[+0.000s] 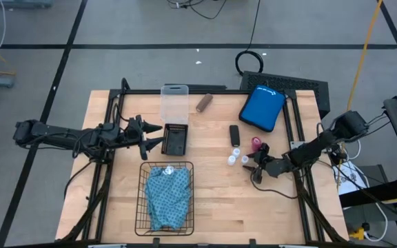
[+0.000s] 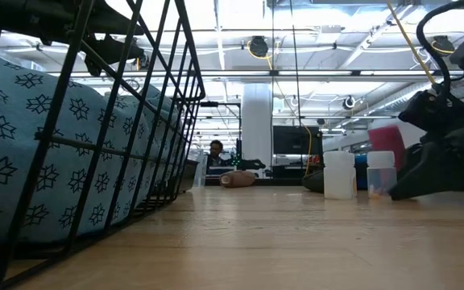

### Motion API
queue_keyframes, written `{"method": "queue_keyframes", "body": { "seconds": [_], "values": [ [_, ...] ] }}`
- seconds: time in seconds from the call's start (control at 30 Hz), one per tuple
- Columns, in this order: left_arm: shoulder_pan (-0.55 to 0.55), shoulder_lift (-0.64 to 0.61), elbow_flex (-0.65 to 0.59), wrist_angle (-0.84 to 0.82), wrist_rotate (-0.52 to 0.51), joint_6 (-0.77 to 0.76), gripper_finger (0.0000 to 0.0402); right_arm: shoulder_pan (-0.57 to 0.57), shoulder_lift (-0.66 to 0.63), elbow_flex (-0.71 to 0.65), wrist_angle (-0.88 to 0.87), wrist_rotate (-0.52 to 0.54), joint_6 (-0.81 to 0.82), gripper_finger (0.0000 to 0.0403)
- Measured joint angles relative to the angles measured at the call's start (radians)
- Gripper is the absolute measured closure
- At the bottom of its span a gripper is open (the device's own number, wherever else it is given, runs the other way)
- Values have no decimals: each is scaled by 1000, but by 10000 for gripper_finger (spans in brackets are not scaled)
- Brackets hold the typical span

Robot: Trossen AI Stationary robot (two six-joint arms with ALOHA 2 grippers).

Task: Pick & place medical supplies in basket/bin
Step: Put the bottom right white pill bottle into the black bin

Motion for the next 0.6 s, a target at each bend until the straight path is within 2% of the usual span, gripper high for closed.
{"method": "queue_keyframes", "body": {
  "seconds": [0.17,0.43,0.6],
  "values": [
    [0,0,0,0,0,1,149,-9,33,0,95,-22,-42,161],
    [0,0,0,0,0,8,149,-40,92,1,147,-19,-37,162],
    [0,0,0,-1,0,8,149,-41,104,1,178,-24,-77,186]
  ]
}}
